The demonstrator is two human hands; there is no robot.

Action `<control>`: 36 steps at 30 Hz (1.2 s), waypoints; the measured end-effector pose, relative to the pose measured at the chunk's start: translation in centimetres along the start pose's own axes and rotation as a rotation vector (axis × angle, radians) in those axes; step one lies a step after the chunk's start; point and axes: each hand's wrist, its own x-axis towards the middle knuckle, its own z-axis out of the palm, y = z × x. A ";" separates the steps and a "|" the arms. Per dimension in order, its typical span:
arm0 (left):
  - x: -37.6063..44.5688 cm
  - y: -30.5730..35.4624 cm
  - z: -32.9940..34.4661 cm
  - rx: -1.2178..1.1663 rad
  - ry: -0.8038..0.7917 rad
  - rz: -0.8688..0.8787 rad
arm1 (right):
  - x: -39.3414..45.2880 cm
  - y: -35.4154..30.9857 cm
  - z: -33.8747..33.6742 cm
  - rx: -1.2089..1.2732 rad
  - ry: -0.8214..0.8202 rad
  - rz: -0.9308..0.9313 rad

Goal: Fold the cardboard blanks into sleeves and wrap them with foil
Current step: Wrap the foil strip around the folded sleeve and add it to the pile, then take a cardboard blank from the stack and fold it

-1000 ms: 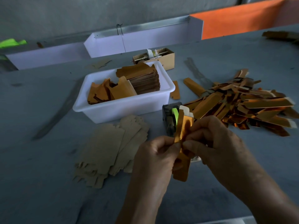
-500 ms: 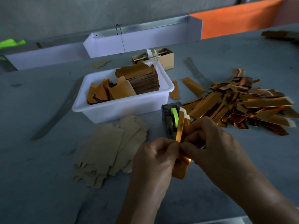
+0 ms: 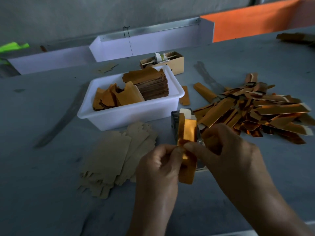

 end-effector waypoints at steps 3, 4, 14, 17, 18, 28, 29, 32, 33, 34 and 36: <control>-0.1 0.1 0.0 0.009 -0.048 -0.017 | 0.2 0.4 0.6 0.255 -0.118 0.110; -0.2 0.1 0.1 0.008 -0.062 -0.019 | 0.3 0.6 0.8 0.285 -0.129 0.118; 0.1 0.2 -0.3 -0.029 -0.055 -0.098 | 1.0 0.8 -0.1 0.201 -0.231 -0.014; 0.7 0.2 -1.2 0.195 0.018 -0.006 | 1.5 1.1 0.0 0.421 -0.263 0.100; 1.1 0.0 -1.6 0.332 0.077 0.054 | 1.9 1.3 0.0 0.489 -0.243 0.142; 3.9 -5.3 -6.8 1.196 0.263 -0.169 | 5.3 4.1 0.2 0.731 0.189 0.409; 3.9 -5.5 -6.8 1.214 0.266 -0.155 | 4.9 4.1 0.5 0.685 0.176 0.412; 4.0 -5.4 -6.5 1.230 0.245 -0.136 | 3.8 3.5 1.4 0.640 0.163 0.396; 4.0 -5.2 -6.5 1.195 0.276 -0.124 | 3.5 3.0 1.5 0.641 0.162 0.363; 4.0 -5.0 -6.5 1.151 0.310 -0.099 | 3.3 2.6 1.5 0.657 0.142 0.334; 3.7 -4.5 -6.6 1.118 0.394 0.019 | 2.7 1.4 1.6 0.735 0.027 0.299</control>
